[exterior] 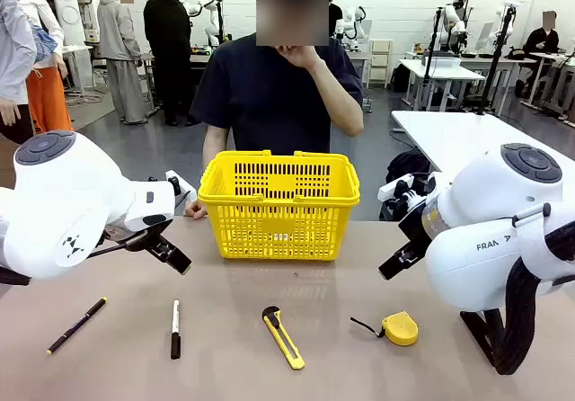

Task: Place the items the person wants into the basket.
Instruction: Pick up the item the person points to and place it in the Market Basket.

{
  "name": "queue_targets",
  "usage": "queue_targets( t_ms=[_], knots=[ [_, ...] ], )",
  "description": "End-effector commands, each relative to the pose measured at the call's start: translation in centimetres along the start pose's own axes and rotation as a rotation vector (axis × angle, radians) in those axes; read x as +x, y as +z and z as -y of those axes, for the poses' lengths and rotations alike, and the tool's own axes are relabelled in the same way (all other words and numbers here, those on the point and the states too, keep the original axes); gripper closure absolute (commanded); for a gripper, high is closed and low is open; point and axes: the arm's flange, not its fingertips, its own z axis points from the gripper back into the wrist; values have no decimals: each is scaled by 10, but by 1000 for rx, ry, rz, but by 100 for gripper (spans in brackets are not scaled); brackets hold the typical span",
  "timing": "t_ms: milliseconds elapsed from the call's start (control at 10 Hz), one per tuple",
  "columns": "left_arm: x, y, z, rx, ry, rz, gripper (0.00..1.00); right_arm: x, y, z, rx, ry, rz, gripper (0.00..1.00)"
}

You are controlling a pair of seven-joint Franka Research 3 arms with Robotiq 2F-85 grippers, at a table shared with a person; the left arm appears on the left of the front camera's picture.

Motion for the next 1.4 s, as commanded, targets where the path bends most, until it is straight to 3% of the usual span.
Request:
queue_targets(
  t_ms=[0, 1300],
  knots=[
    [0, 0, 0, 0, 0, 0, 0, 0, 0, 0, 0, 0, 0, 0],
    [0, 0, 0, 0, 0, 0, 0, 0, 0, 0, 0, 0, 0, 0]
  ],
)
